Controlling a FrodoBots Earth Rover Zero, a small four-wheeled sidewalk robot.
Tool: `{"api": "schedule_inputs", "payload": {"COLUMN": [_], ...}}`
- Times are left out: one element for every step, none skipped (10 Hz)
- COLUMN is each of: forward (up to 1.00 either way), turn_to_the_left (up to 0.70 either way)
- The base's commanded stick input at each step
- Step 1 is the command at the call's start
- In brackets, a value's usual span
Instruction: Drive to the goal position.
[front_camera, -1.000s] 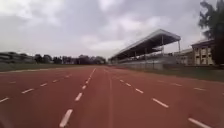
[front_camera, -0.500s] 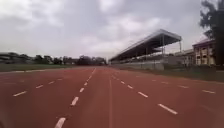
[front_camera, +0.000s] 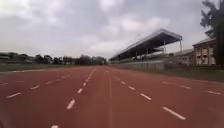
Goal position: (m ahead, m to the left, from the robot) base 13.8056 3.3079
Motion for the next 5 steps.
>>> {"api": "schedule_inputs", "payload": {"forward": [0.45, 0.45, 0.45, 0.45, 0.45], "turn_to_the_left": [0.01, 0.01, 0.01, 0.01, 0.01]}}
